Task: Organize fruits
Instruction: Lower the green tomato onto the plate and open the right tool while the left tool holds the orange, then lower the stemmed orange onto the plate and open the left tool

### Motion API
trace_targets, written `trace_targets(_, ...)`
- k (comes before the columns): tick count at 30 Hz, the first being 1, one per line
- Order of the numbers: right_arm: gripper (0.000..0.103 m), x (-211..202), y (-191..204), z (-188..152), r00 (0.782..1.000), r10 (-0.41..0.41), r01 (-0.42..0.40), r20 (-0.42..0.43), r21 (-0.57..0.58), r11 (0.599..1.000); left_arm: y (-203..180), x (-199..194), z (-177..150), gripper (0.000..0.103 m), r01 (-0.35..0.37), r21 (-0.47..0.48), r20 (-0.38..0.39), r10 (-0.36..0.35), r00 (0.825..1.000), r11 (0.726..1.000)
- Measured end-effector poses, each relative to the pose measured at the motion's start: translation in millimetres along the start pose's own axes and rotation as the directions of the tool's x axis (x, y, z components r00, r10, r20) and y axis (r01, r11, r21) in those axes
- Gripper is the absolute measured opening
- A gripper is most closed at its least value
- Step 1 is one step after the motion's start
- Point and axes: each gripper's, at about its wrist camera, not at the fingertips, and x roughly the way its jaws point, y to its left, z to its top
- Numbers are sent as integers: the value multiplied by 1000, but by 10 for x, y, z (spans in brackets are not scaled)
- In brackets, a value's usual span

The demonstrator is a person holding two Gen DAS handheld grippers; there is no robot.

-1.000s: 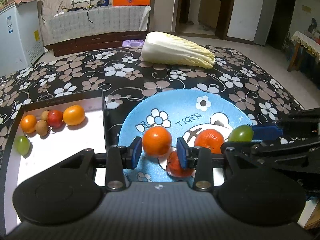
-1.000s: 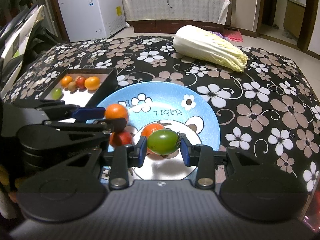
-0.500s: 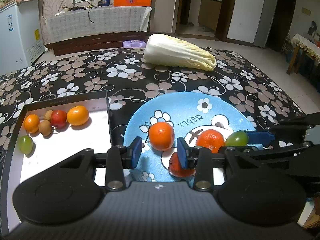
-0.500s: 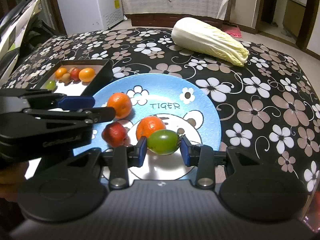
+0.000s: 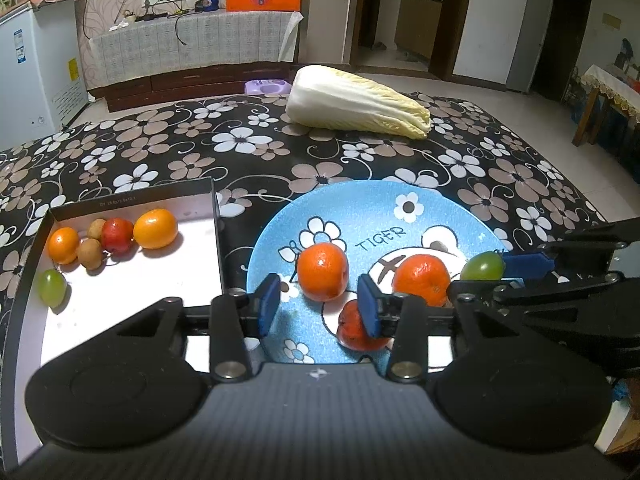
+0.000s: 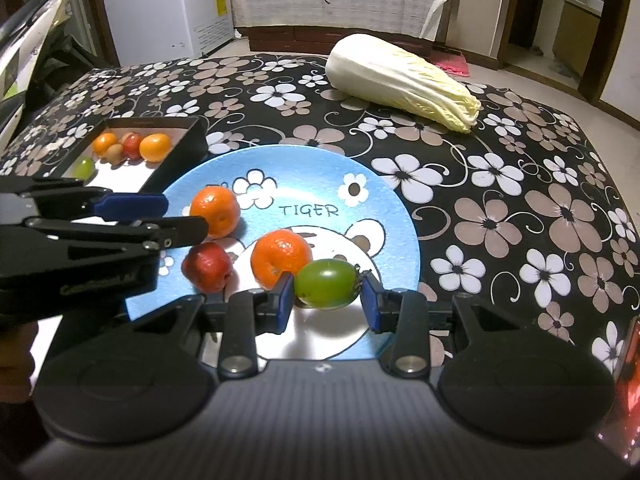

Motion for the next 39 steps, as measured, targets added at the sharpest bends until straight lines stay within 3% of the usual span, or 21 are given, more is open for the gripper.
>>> trace_targets(11, 41, -9, 4, 22, 1000, -11, 11, 23, 3, 1000, -6, -6, 1, 51, 4, 1, 3, -4, 1000, 1000)
trace_targets(15, 51, -34, 3, 31, 999, -23, 23, 41, 4, 1000, -6, -11, 0, 51, 4, 0, 4, -4, 1000, 1000)
trace_targets(27, 51, -136, -20, 92, 993, -35, 30, 115, 47, 998, 40, -92, 30, 53, 9, -13, 26, -9, 1000, 1000)
trace_targets(39, 51, -133, 193, 236, 983, 6, -18, 181, 65, 998, 251, -282, 49, 53, -3, -41, 61, 5, 998, 999)
